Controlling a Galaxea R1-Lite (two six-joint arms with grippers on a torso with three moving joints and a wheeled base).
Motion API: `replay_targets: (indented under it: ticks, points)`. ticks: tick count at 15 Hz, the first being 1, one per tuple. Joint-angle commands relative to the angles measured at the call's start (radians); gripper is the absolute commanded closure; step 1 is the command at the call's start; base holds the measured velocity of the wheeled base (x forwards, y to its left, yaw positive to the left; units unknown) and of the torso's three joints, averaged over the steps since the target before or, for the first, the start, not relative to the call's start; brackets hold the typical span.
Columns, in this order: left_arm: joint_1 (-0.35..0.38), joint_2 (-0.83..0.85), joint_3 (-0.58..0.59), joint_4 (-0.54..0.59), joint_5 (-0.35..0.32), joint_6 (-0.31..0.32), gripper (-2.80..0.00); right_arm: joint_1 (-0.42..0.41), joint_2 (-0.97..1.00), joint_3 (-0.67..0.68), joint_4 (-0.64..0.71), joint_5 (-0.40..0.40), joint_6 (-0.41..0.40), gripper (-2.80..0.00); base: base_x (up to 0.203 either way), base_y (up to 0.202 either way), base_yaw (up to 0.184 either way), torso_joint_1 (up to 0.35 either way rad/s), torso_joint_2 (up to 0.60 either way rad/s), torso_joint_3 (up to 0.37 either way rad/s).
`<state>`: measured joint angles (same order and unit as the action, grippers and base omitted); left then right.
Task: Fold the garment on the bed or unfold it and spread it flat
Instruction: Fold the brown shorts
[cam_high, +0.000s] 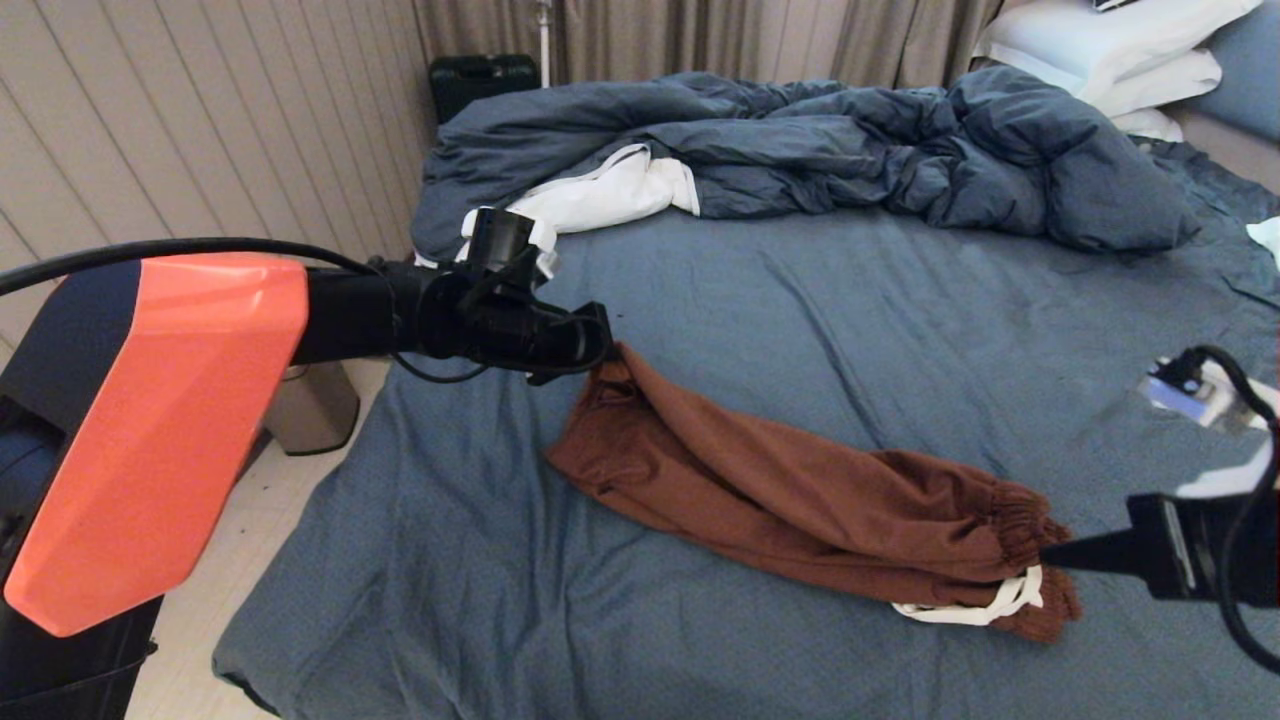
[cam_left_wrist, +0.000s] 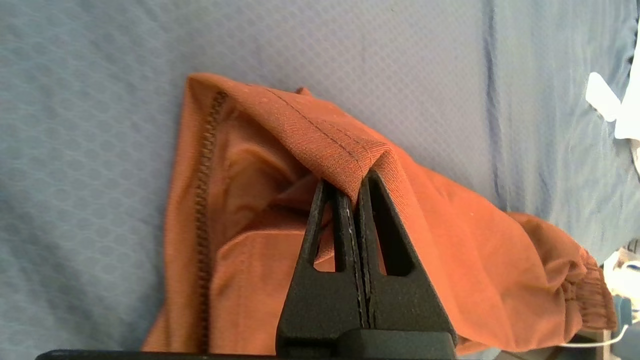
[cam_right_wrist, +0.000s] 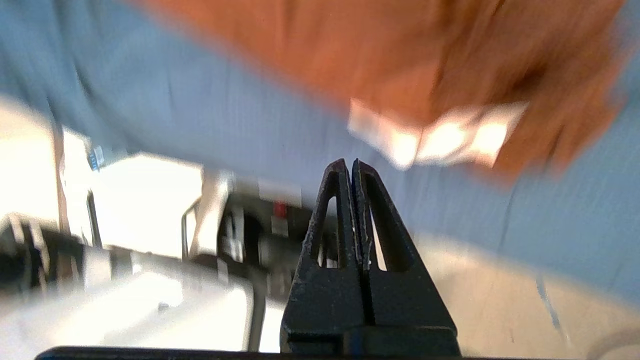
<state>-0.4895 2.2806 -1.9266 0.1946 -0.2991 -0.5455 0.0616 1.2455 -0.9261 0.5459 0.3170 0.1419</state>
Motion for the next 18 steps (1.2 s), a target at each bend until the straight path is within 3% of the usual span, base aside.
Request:
replay_targets:
  ticks: [1, 4, 7, 14, 18]
  points:
    - [0.000, -0.001, 0.000, 0.002, -0.002, -0.005, 0.00, 0.027, -0.062, 0.046, 0.010, -0.034, 0.001, 0.00, 0.000, 0.000, 0.000, 0.000, 0.00, 0.000]
    - [0.000, 0.000, 0.000, 0.003, -0.002, -0.004, 0.00, 0.042, 0.005, 0.055, 0.003, -0.132, -0.002, 0.00, 0.000, 0.000, 0.000, 0.000, 0.00, 0.000]
    - [0.000, 0.007, 0.000, 0.002, -0.001, -0.004, 0.00, 0.050, 0.075, 0.038, -0.010, -0.147, -0.002, 0.00, 0.000, 0.000, 0.000, 0.000, 0.00, 0.000]
    - [0.000, 0.013, -0.002, 0.000, -0.002, -0.004, 0.00, 0.032, 0.319, 0.021, -0.184, -0.193, 0.000, 0.00, 0.000, 0.000, 0.000, 0.000, 0.00, 0.000]
    - [0.000, 0.013, -0.003, -0.004, 0.000, -0.004, 0.00, 0.001, 0.383, -0.050, -0.219, -0.260, 0.007, 0.00, 0.000, 0.000, 0.000, 0.000, 0.00, 0.000]
